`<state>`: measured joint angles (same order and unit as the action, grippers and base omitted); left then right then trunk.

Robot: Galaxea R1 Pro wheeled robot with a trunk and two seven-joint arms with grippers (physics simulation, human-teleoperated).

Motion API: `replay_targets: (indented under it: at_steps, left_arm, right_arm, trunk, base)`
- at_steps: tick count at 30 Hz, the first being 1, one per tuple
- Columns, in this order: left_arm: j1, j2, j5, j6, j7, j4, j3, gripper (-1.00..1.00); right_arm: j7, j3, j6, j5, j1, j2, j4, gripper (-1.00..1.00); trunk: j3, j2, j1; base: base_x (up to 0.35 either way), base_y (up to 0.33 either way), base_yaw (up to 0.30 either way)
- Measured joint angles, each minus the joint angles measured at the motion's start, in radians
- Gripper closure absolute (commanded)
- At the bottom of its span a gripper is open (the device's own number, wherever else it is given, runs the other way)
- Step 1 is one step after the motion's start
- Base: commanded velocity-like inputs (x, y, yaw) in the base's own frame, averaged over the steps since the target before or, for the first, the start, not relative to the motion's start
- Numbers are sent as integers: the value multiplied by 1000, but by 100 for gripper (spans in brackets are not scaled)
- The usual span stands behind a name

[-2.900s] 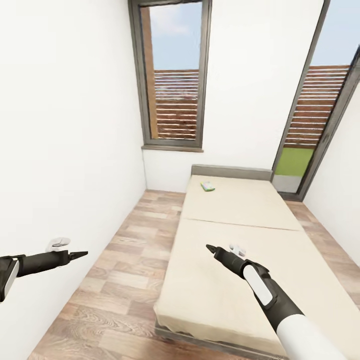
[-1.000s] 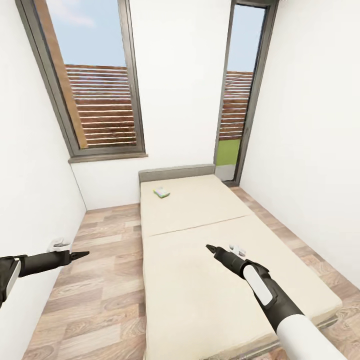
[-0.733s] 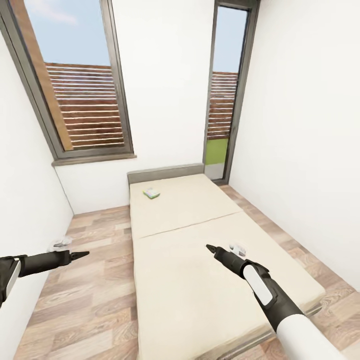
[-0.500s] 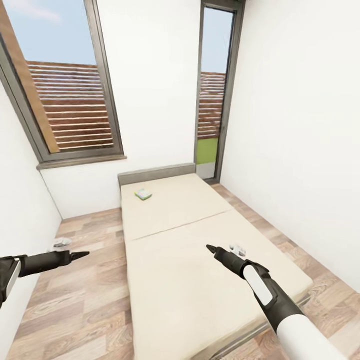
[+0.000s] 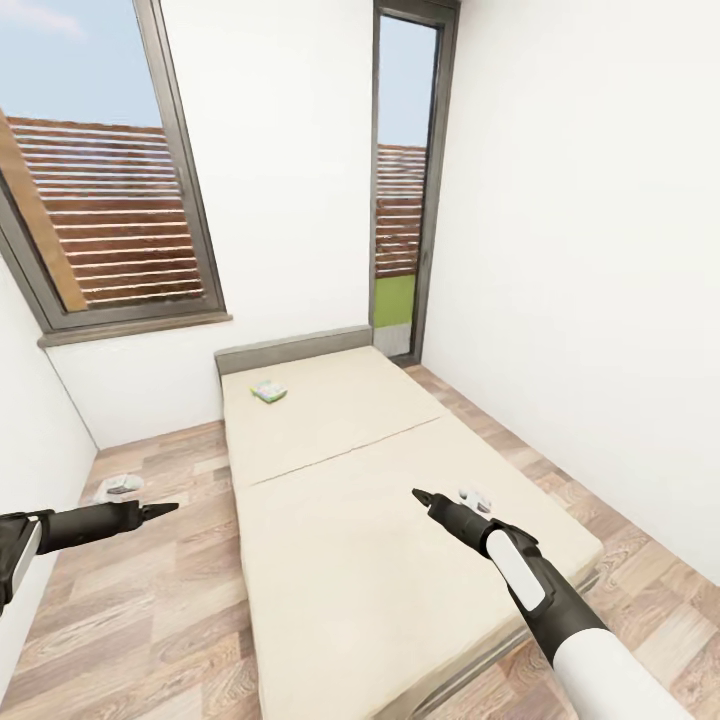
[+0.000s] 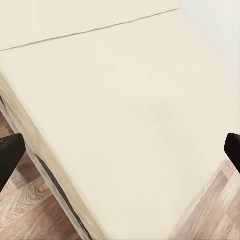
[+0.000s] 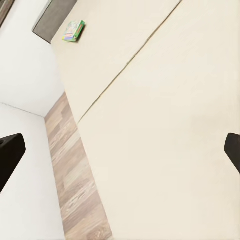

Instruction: Put all the toys in the child's room - the three board games (two on the bed and one on the table), the two jigsaw puzzles on the table, and the tennis ball on the table - inside the toy box on the table in the child's room.

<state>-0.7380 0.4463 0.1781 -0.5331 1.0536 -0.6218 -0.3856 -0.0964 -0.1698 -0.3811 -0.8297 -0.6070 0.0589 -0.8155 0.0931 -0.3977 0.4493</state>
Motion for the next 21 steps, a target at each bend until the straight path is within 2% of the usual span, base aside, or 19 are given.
replay_targets:
  at_steps: [7, 12, 21]
  left_arm:
    - [0, 0, 0, 0, 0, 0, 0, -100]
    - [0, -1, -1, 0, 0, 0, 0, -100]
    - [0, 0, 0, 0, 0, 0, 0, -100]
  right_arm:
    - [0, 0, 0, 0, 0, -1, 0, -100]
    - [0, 0, 0, 0, 0, -1, 0, -100]
    - [0, 0, 0, 0, 1, -1, 0, -100]
  trunk:
    - [0, 0, 0]
    - [0, 0, 0]
    - [0, 0, 0]
  base:
    - [0, 112, -41]
    - [0, 174, -216]
    - [0, 37, -268]
